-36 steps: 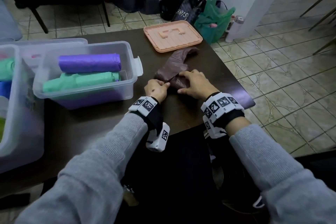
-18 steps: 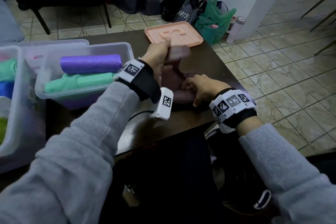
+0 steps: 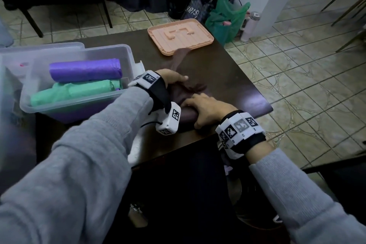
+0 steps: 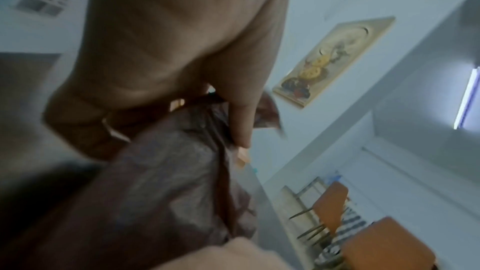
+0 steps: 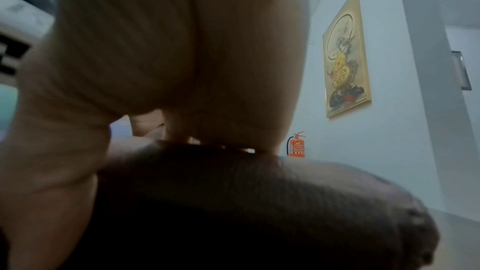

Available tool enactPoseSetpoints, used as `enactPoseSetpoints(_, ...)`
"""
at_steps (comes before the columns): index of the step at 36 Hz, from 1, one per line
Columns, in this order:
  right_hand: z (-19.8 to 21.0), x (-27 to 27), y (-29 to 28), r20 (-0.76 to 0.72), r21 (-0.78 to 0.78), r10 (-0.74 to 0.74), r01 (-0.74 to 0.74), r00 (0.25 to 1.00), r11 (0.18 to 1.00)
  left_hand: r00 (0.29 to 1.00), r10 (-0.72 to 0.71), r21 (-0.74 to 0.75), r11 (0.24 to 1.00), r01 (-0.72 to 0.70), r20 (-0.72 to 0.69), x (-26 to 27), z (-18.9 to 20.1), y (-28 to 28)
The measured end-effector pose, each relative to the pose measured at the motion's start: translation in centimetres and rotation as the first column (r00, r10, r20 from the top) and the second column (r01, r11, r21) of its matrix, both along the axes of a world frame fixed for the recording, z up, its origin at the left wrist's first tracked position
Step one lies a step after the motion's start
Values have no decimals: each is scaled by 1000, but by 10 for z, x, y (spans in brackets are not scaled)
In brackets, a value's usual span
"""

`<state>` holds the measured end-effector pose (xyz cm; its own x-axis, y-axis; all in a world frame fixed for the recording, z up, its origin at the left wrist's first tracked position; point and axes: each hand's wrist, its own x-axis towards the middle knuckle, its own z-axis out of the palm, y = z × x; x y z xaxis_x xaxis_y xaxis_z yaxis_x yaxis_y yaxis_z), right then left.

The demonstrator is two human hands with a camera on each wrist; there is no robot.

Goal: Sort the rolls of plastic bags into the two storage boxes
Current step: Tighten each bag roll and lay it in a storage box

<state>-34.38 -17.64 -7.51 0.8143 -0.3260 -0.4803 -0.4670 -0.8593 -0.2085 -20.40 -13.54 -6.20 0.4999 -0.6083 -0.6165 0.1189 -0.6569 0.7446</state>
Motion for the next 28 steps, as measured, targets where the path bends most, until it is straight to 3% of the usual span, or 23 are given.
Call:
enactPoseSetpoints(3, -1, 1, 1, -13, 8, -28, 28, 1000, 1000, 987, 147, -112, 982, -154, -63, 6, 5, -7)
enactPoseSetpoints(9, -1, 9, 3, -70, 26, -81, 83, 994, 996, 959, 281, -374, 894, -246, 40, 19, 40, -22)
enactPoseSetpoints(16, -3, 5, 3, -84, 31, -121, 124, 989, 992, 911, 410, -529, 764, -369, -43, 44, 70, -31)
enactPoseSetpoints(17, -2, 5, 4, -86, 33, -124, 127, 989, 991, 893, 450, -539, 754, -376, 6, 48, 71, -32)
enactPoseSetpoints(19, -1, 6, 5, -85, 43, -122, 126, 989, 991, 824, 503, -525, 791, -316, 262, 51, 76, -34)
enactPoseSetpoints(21, -1, 8, 5, -85, 46, -121, 125, 989, 991, 716, 423, -468, 871, -152, 555, 43, 81, -32)
enactPoseSetpoints(23, -1, 9, 6, -84, 45, -119, 123, 989, 991, 638, 190, -304, 950, 73, 746, 32, 80, -30)
enactPoseSetpoints(25, -4, 9, 5, -66, 36, -118, 120, 991, 992, 577, -124, -37, 965, 259, 807, 18, 68, -25)
enactPoseSetpoints(28, -1, 5, 7, -26, 30, -109, 110, 994, 994, 474, -514, 326, 845, 424, 715, 4, 36, -15)
